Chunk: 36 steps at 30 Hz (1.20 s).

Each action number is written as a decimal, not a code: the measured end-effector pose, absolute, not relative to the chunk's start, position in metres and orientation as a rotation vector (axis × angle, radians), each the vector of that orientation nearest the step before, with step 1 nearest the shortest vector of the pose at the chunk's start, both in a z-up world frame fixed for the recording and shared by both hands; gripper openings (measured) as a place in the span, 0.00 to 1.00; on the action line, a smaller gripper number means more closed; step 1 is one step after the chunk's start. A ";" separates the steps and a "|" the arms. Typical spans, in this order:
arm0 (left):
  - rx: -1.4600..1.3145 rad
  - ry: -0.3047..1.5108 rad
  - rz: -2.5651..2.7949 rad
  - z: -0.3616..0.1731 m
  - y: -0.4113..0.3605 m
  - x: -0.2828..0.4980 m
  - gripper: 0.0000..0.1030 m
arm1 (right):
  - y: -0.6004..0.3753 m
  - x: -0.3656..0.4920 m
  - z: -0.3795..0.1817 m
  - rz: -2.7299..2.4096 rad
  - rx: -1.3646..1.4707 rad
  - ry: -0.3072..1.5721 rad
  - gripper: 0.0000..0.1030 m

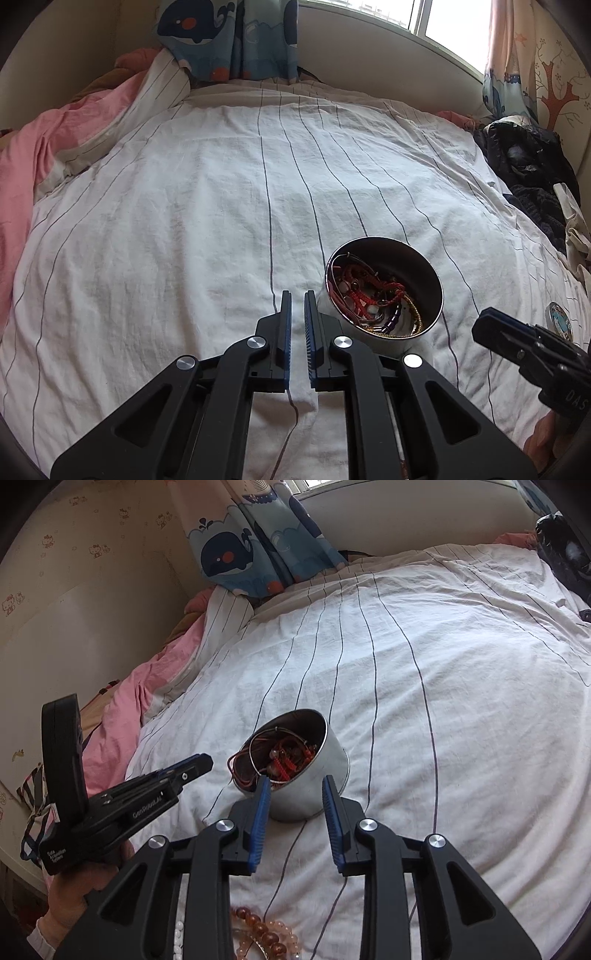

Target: Organize jewelry

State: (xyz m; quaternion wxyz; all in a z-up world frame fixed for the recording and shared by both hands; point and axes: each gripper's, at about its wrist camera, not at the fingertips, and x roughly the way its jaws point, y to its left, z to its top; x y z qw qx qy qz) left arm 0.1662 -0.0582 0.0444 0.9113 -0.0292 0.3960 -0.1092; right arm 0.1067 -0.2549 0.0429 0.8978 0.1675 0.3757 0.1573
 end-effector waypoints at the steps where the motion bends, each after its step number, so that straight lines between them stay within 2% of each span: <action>1: -0.058 0.817 -0.224 0.045 -0.059 0.166 0.08 | -0.254 0.103 0.042 0.327 0.345 0.780 0.31; 11: -0.013 0.840 -0.241 0.049 -0.053 0.117 0.16 | -0.261 0.053 0.035 0.349 0.351 0.824 0.33; 18: 0.036 0.904 -0.283 0.035 -0.051 0.055 0.17 | -0.262 0.021 0.022 0.368 0.363 0.874 0.33; 26: 0.060 0.925 -0.319 0.033 -0.061 0.031 0.20 | -0.245 0.010 0.010 0.439 0.371 0.929 0.33; 29: 0.065 0.931 -0.312 0.032 -0.062 0.027 0.25 | -0.236 0.012 0.004 0.451 0.343 0.953 0.26; 30: 0.065 0.933 -0.310 0.031 -0.061 0.026 0.25 | -0.233 0.012 0.003 0.446 0.320 0.951 0.17; 33: 0.069 0.936 -0.304 0.031 -0.060 0.023 0.27 | -0.228 0.011 0.005 0.436 0.278 0.930 0.12; 36: 0.079 0.938 -0.302 0.031 -0.061 0.021 0.28 | -0.232 0.010 0.009 0.426 0.287 0.897 0.12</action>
